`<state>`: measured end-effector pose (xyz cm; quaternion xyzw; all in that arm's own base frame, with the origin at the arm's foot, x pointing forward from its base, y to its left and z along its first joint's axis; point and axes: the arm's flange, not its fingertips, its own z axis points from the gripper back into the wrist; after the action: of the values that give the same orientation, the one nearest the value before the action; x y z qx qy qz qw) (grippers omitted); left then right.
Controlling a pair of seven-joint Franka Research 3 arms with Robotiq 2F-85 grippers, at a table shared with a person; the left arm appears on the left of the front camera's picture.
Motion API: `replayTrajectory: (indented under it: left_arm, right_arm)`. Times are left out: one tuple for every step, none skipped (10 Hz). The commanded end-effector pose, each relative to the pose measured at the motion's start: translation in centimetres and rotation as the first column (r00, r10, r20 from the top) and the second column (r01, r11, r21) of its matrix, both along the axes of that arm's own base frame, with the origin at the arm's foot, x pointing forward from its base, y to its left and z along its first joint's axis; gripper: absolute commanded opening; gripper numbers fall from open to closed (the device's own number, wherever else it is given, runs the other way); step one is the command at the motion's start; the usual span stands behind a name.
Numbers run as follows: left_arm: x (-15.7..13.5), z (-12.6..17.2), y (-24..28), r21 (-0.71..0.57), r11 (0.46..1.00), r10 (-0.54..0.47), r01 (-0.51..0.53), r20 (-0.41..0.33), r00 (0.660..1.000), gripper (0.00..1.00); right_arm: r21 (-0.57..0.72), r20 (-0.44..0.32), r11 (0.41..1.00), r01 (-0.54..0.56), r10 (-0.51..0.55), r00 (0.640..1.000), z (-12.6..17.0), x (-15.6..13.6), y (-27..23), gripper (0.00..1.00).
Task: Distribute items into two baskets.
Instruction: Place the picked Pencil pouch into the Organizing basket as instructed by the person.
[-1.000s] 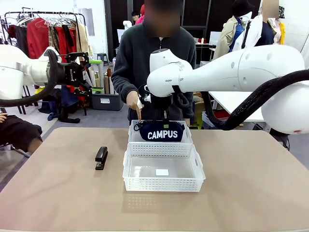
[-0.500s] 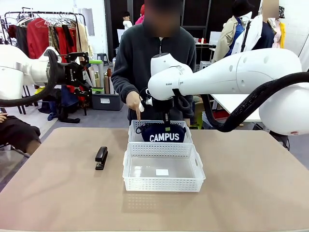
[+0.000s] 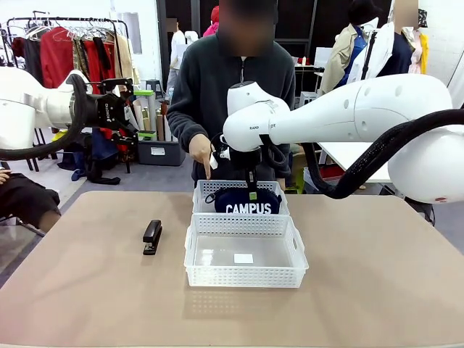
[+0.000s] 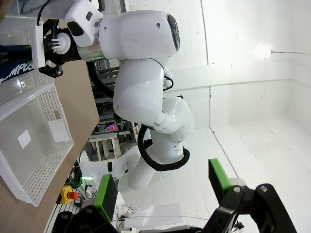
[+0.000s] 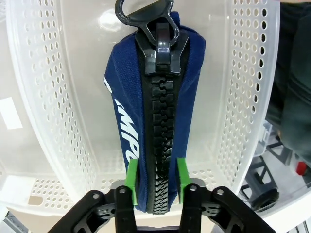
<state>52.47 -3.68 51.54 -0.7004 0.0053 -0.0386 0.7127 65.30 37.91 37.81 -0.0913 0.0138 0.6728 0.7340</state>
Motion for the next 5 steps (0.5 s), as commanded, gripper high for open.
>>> replayTrajectory:
  left_arm:
    - [-0.1,0.1,0.1,-0.002,1.000,0.002,-0.002,0.001,1.000,1.00]
    - [-0.1,0.1,0.1,-0.002,1.000,0.002,-0.002,0.001,1.000,1.00]
    - [-0.1,0.1,0.1,-0.002,1.000,0.002,-0.002,0.001,1.000,1.00]
    - [-0.1,0.1,0.1,-0.002,1.000,0.002,-0.002,0.001,1.000,1.00]
    - [-0.1,0.1,0.1,-0.002,1.000,0.002,-0.002,0.001,1.000,1.00]
  right_arm:
    - [0.010,0.017,1.000,0.004,-0.004,1.000,0.8,0.9,0.3,1.00]
    - [0.014,0.019,1.000,0.004,-0.005,1.000,0.9,0.9,0.2,1.00]
    - [0.016,0.024,1.000,0.009,-0.009,1.000,1.2,1.0,0.1,1.00]
    - [0.022,0.029,1.000,0.017,-0.018,0.999,1.4,1.0,0.1,1.00]
    - [0.033,0.027,0.999,0.022,-0.023,0.999,1.9,1.2,-0.2,1.00]
